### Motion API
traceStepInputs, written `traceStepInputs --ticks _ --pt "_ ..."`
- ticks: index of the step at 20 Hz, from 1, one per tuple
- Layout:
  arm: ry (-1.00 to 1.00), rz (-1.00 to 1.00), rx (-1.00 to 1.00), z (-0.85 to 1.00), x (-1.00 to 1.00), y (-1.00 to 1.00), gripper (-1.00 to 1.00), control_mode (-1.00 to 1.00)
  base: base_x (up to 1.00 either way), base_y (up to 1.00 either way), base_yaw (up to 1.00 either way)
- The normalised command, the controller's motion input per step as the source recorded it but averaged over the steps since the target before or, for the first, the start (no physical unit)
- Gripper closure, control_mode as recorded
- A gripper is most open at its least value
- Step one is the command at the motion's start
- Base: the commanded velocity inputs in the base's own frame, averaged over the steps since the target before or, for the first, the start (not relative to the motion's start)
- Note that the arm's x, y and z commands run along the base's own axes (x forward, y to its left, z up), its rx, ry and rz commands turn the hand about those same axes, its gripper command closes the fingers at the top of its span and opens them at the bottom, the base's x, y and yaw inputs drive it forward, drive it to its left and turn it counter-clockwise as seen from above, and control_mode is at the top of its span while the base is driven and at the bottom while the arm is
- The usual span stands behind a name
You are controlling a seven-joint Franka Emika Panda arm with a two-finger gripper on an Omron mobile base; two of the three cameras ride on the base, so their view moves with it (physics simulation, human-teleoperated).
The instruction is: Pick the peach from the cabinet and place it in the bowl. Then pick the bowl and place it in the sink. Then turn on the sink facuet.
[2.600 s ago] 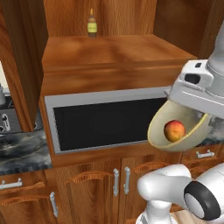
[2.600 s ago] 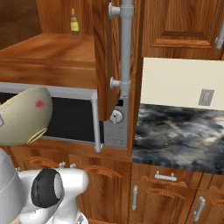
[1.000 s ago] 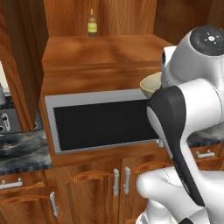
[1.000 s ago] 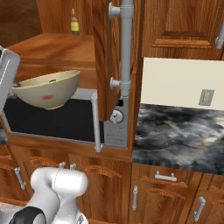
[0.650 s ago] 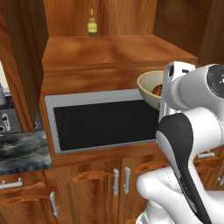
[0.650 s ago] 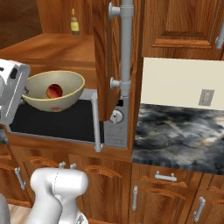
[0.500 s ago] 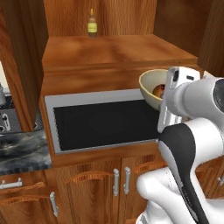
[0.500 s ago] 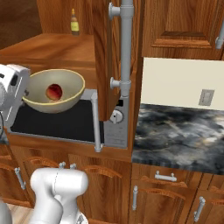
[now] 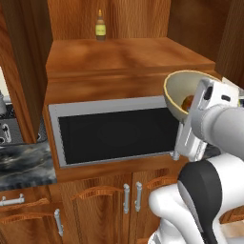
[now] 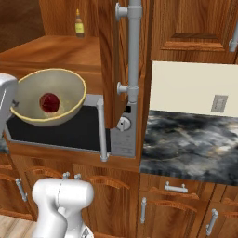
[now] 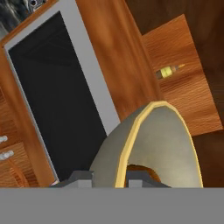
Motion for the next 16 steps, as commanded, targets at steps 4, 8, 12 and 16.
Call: traceStepInputs --ticks 4,8,12,16 --pt "0.11 0.00 0.00 0.01 0.00 0.00 1.00 -1.00 0.00 0.00 0.00" --pt "0.02 0.00 0.00 0.00 -0.01 0.00 1.00 -1.00 0.00 0.00 0.00" --pt "-0.01 0.00 0.00 0.00 -0.16 0.00 1.00 -1.00 0.00 0.00 0.00" --pt "0.00 0.00 0.00 0.00 -0.01 0.00 1.00 -1.00 0.00 0.00 0.00"
